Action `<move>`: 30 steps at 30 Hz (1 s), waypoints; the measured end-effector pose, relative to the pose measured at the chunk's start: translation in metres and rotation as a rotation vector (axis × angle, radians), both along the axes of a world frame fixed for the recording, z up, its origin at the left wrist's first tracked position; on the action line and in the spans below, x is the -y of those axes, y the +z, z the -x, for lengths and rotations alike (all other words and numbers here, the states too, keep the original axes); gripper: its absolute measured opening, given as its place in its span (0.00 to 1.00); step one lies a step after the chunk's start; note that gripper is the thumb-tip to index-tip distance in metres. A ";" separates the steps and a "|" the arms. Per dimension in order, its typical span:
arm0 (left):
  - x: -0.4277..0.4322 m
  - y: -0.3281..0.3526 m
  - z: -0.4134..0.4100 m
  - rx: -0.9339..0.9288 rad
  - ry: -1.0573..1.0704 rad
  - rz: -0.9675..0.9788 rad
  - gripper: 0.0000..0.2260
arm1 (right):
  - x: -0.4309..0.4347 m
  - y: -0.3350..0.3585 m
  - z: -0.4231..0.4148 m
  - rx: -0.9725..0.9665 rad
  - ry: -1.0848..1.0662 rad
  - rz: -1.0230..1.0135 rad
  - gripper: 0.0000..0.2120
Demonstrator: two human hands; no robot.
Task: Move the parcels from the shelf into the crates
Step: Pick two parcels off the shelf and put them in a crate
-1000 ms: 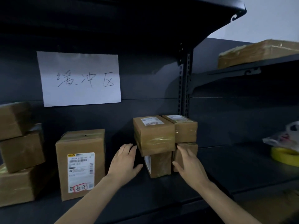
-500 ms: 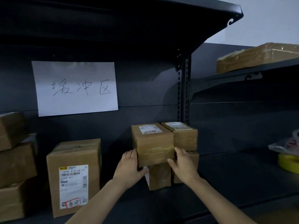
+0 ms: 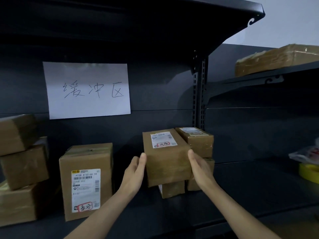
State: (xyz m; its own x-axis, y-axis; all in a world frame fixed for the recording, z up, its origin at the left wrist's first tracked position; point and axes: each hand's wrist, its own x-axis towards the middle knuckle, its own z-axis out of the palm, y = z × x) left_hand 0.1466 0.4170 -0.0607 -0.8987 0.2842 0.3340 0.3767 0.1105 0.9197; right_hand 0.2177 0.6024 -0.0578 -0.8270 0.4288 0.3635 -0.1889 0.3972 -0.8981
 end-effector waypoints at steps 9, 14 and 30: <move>0.008 -0.009 -0.009 -0.042 0.075 0.145 0.19 | 0.010 -0.019 -0.021 0.009 0.062 0.172 0.12; 0.018 -0.017 -0.020 -0.132 0.044 0.123 0.12 | 0.022 -0.033 -0.031 -0.050 0.068 0.126 0.05; 0.054 -0.020 -0.023 -0.164 0.096 0.114 0.12 | 0.055 -0.038 -0.021 -0.074 0.131 0.090 0.13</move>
